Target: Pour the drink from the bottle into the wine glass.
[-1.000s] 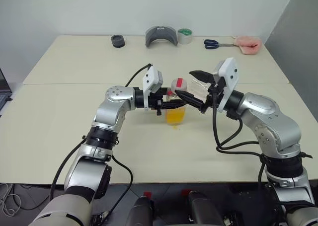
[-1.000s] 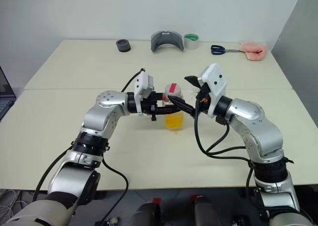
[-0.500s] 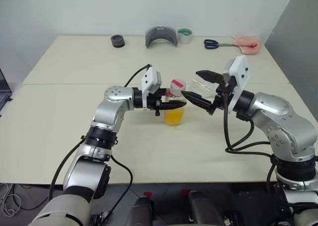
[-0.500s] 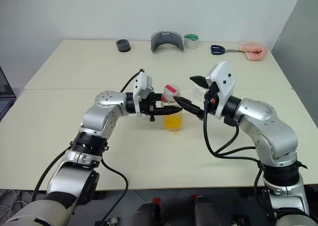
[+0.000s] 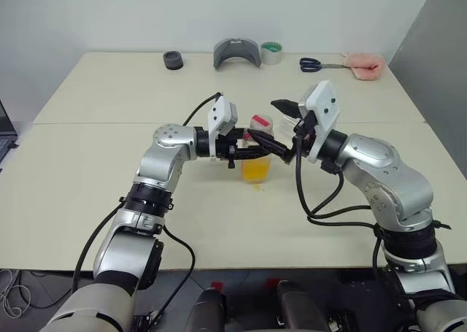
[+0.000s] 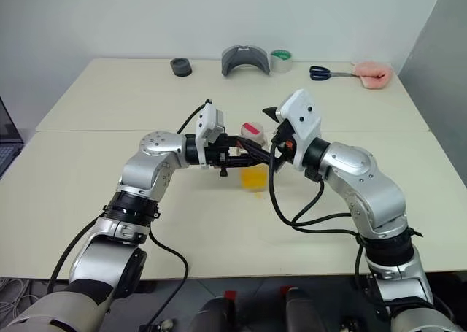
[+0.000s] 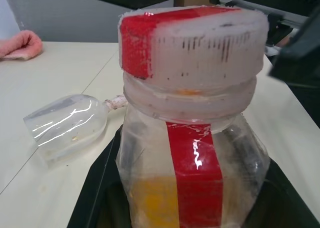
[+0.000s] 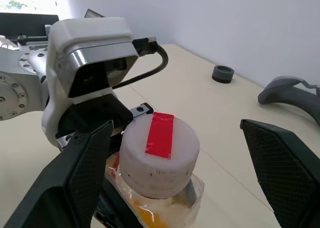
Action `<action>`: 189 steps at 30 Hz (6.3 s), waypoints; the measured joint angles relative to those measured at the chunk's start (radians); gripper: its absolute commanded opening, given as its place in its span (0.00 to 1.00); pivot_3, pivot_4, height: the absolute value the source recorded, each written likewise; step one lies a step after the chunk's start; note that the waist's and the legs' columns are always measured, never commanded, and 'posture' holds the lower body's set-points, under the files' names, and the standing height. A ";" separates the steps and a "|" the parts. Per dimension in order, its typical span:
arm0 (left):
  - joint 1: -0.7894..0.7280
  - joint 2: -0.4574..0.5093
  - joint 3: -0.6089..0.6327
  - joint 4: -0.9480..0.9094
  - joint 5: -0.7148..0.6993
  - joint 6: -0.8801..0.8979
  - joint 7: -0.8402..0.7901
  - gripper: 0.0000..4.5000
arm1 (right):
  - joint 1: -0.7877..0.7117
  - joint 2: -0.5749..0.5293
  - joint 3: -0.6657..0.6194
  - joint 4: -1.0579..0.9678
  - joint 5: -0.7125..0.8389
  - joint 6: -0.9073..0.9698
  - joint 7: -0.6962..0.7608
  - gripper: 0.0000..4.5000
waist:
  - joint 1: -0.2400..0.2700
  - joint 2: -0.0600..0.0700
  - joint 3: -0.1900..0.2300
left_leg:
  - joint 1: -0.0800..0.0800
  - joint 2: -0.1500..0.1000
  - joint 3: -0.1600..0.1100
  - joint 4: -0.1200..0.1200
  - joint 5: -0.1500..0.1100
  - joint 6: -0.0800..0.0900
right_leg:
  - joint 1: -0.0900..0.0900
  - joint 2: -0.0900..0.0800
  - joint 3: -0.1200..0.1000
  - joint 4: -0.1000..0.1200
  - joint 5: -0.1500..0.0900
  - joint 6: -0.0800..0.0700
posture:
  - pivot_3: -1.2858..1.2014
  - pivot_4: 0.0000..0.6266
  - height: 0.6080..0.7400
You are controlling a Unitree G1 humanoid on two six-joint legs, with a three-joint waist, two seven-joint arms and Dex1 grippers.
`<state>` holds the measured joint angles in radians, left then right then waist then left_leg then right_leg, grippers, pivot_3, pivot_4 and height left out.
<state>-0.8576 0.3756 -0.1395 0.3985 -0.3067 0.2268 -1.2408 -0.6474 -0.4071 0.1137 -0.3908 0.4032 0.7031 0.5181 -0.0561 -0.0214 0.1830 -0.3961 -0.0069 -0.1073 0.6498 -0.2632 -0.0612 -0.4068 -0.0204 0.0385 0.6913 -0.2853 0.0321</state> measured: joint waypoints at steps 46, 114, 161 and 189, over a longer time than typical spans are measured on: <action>0.000 0.001 -0.001 0.000 0.001 0.000 0.003 0.40 | 0.034 -0.024 -0.052 -0.047 0.052 0.072 -0.003 0.96 | 0.000 0.000 0.000 | 0.000 0.000 0.000 0.000 0.000 0.000 | 0.000 0.000 0.000 0.000 0.000 0.000 | 0.52 0.24 1.00; 0.001 -0.004 -0.001 0.000 0.008 -0.014 0.006 0.40 | -0.033 -0.078 -0.078 -0.018 0.170 0.139 0.064 1.00 | 0.000 0.000 0.000 | 0.000 0.000 0.000 0.001 0.000 0.000 | 0.000 0.000 0.000 0.001 0.000 0.000 | 0.52 0.24 1.00; 0.021 -0.019 -0.005 -0.020 0.010 -0.016 0.004 0.40 | -0.043 -0.082 0.046 0.022 0.027 -0.015 0.104 0.41 | 0.000 0.000 0.000 | 0.000 0.000 0.000 0.001 0.000 0.000 | 0.000 0.000 0.000 0.001 0.000 0.000 | 0.52 0.24 1.00; 0.075 -0.002 0.030 -0.076 -0.002 0.027 0.064 0.40 | 0.674 -0.051 -0.321 -0.027 -0.035 -0.079 -0.167 0.55 | 0.003 0.000 0.000 | 0.001 0.000 0.003 0.004 0.000 0.001 | 0.001 0.001 0.004 0.005 0.000 0.000 | 0.52 0.24 1.00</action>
<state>-0.7824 0.3740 -0.1097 0.3221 -0.3082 0.2537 -1.1765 0.0261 -0.4584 -0.2075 -0.4179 0.3680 0.6241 0.3508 -0.0526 -0.0216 0.1827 -0.3947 -0.0067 -0.1048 0.6538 -0.2637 -0.0605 -0.4061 -0.0190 0.0421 0.6961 -0.2855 0.0326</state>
